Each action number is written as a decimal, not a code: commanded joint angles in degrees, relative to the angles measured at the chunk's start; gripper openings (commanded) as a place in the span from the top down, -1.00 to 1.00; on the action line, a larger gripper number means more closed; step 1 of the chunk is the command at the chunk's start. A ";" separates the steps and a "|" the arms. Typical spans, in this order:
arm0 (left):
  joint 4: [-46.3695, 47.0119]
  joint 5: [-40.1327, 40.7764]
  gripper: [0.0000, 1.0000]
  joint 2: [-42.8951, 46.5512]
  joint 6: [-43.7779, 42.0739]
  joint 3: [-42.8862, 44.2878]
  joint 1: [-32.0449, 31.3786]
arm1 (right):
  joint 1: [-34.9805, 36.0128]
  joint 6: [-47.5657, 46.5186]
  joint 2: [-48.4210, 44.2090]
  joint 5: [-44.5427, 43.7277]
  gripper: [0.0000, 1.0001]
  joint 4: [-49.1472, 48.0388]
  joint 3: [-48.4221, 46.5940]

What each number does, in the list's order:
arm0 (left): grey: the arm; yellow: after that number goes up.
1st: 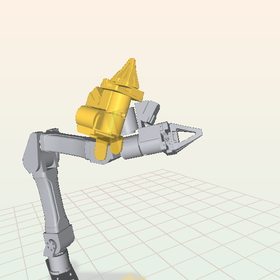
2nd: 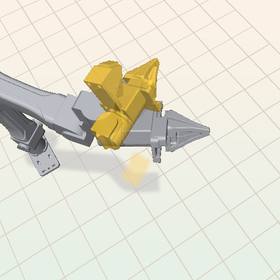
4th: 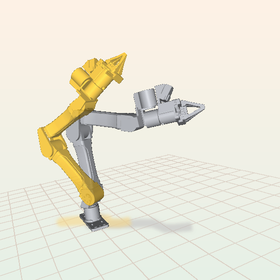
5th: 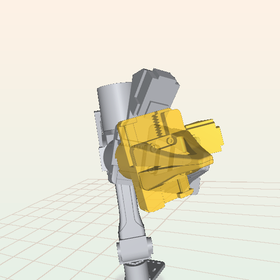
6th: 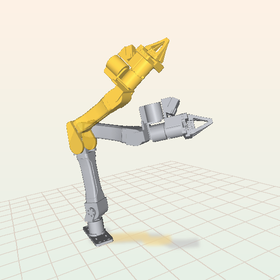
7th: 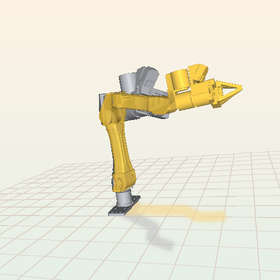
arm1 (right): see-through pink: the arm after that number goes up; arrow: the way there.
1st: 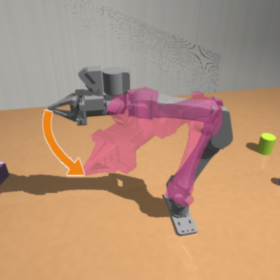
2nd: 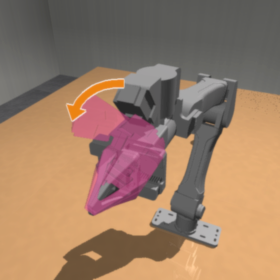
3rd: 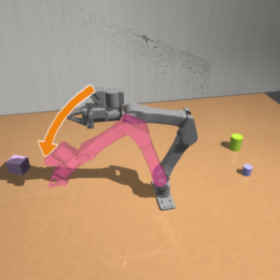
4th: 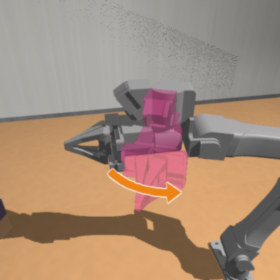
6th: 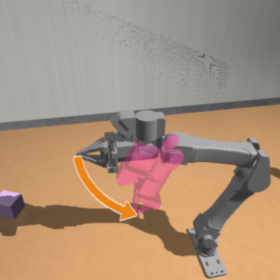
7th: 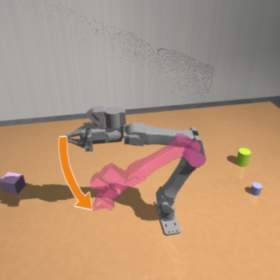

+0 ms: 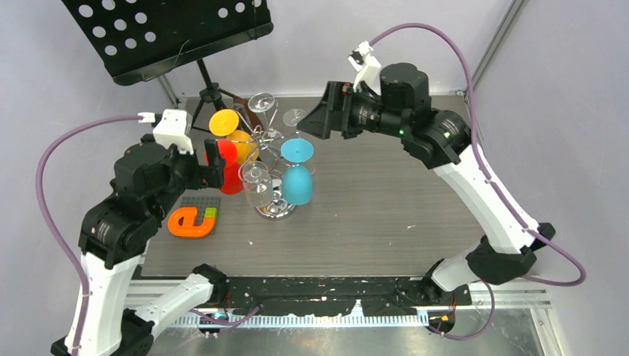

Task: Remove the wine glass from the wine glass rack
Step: Pick up the wine rack from the center of the board.

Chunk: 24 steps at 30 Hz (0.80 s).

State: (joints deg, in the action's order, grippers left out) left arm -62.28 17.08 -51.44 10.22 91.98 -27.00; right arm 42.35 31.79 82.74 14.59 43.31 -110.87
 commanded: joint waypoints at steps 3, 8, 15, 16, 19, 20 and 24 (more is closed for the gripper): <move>4.96 4.16 -0.88 7.48 0.14 -4.24 0.16 | 2.76 9.68 4.74 -1.32 -0.77 -7.12 -6.22; 8.03 4.70 -0.88 14.08 0.15 -8.99 0.15 | 4.19 14.87 8.10 -2.16 -0.70 -8.81 -8.12; 9.28 4.10 -0.88 19.43 -1.01 -13.70 0.17 | 6.37 19.15 12.52 -4.72 -0.59 -9.38 -12.43; 9.12 4.17 -0.88 19.71 -1.19 -13.93 0.12 | 6.66 20.03 13.15 -5.17 -0.58 -9.36 -12.77; 8.27 4.29 -0.89 20.51 -1.38 -14.18 0.13 | 7.17 22.39 14.12 -6.89 -0.54 -9.88 -12.90; 8.12 4.23 -0.89 20.82 -1.34 -14.25 0.11 | 7.28 22.77 14.38 -7.23 -0.53 -9.81 -13.22; 7.73 4.32 -0.89 21.53 -1.43 -14.54 0.11 | 8.14 24.62 15.97 -9.67 -0.47 -8.62 -14.32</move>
State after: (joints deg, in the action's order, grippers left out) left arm -56.60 20.51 -30.98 9.78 77.49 -27.00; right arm 49.71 52.97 97.97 8.69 36.42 -121.89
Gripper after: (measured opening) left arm 0.944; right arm 0.747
